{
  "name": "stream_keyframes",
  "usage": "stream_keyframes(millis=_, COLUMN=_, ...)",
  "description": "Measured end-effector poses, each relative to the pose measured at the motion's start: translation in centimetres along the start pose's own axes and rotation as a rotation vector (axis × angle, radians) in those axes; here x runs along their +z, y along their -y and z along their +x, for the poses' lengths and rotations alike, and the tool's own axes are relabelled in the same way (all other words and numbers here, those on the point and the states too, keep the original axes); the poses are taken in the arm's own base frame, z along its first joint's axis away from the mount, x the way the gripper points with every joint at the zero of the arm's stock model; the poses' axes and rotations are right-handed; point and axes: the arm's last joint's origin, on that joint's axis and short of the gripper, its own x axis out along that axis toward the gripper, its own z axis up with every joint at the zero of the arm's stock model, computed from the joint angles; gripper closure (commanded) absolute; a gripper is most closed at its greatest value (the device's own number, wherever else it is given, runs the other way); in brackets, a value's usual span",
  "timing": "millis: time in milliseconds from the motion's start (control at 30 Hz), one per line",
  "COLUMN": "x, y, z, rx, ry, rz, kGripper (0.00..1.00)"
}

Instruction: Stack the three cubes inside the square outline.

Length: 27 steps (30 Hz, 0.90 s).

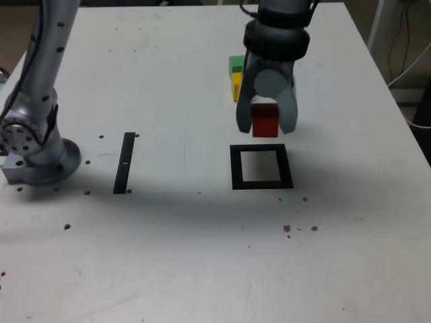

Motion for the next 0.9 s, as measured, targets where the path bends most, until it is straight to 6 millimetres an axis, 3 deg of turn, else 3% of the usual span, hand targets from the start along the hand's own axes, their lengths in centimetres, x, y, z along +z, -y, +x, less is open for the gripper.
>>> stream_keyframes(millis=567, x=-0.7, y=1.6, z=3.1, rx=-0.015, ry=0.006, rz=-0.048, kGripper=0.56)
stream_keyframes(millis=900, x=-0.5, y=2.2, z=3.7, rx=-0.02, ry=0.014, rz=-0.061, kGripper=0.56)
